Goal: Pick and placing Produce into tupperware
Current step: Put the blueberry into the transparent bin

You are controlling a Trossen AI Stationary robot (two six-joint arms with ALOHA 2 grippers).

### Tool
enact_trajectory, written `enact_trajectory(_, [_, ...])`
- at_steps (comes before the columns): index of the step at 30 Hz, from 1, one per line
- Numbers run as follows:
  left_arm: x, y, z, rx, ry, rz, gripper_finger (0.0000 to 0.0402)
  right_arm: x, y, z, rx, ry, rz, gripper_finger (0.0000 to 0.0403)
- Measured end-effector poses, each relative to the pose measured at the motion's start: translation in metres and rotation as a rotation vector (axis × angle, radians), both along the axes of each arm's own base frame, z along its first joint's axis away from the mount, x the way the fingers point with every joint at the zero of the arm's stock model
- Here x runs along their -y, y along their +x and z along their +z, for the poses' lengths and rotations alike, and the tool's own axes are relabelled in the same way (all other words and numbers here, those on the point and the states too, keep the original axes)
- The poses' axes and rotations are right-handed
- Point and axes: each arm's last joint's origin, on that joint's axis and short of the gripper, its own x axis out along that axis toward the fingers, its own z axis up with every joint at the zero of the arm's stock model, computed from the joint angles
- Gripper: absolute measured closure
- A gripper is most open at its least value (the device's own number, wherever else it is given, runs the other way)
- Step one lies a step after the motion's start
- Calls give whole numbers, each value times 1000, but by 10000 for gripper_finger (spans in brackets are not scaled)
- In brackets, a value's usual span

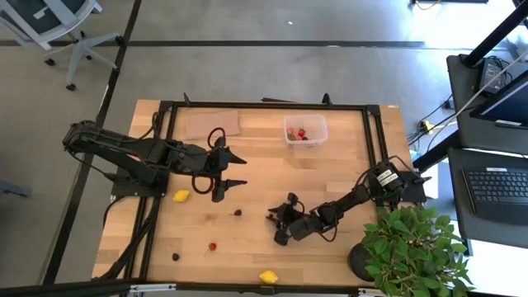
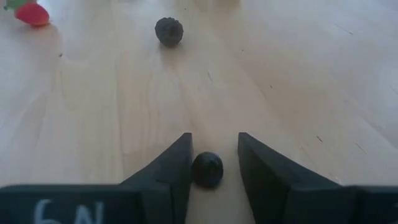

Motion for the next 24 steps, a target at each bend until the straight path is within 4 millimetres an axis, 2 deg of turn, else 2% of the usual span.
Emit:
enact_trajectory(8, [0,0,0,0,1,-1,123,1,-1,1,12,29,-36,344])
enact_trajectory(12, [0,0,0,0,3,-1,122,1,0,12,25,58,-32,348])
enact_trajectory(16, [0,0,0,-1,3,-1,126,4,1,30,29,91,-3,349])
enact_trajectory(18, [0,0,0,0,3,-1,126,9,3,46,58,104,-22,350])
enact_trajectory(24, [0,0,0,-1,3,-1,122,44,8,95,135,115,-142,350])
